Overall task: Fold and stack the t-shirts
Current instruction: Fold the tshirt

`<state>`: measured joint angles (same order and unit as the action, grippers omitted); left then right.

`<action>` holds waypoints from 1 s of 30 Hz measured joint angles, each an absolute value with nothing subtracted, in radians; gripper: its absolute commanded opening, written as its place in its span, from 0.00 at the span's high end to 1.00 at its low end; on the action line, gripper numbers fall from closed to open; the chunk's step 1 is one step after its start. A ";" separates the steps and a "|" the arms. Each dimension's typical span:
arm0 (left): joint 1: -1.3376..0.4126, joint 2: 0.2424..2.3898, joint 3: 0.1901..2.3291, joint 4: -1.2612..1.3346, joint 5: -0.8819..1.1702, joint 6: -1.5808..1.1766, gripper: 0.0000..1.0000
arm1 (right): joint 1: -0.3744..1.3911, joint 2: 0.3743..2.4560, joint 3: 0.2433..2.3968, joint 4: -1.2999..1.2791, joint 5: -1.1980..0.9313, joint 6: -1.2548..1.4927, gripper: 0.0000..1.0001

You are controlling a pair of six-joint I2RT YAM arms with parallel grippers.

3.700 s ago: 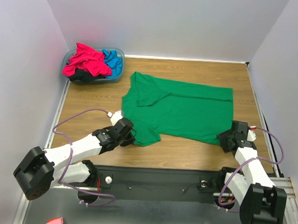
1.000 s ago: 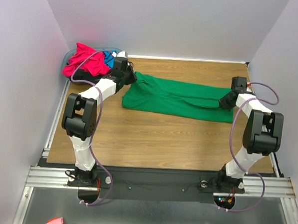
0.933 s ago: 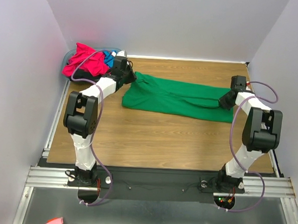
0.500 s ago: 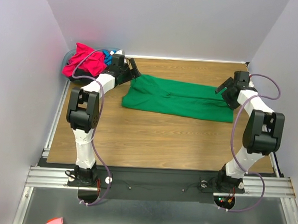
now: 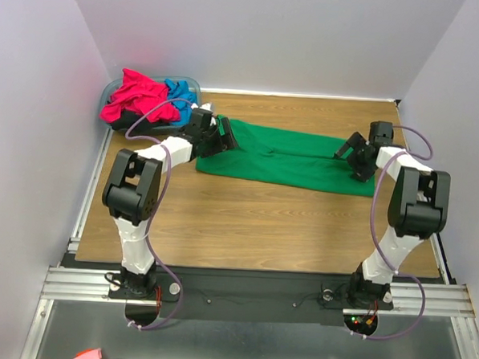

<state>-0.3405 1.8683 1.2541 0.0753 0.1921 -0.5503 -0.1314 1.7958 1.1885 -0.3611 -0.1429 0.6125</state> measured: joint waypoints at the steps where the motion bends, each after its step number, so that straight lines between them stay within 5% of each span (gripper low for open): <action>1: -0.340 1.891 1.253 0.074 0.193 -0.550 0.05 | -0.131 1.824 1.198 -0.358 -0.144 0.608 0.00; 9: -0.324 2.093 1.437 0.054 0.200 -0.543 0.05 | -0.131 1.908 1.256 -0.280 -0.169 0.600 0.00; 16: -0.323 2.393 1.927 -0.084 0.226 -0.533 0.05 | -0.063 1.640 0.880 -0.125 -0.165 0.693 0.00; 21: -0.319 2.638 2.313 -0.117 0.291 -0.595 0.05 | 0.195 1.372 0.599 -0.086 -0.147 0.829 0.00; 30: -0.346 2.730 2.359 0.084 0.399 -0.870 0.04 | 0.828 1.075 0.331 -0.015 -0.147 1.189 0.00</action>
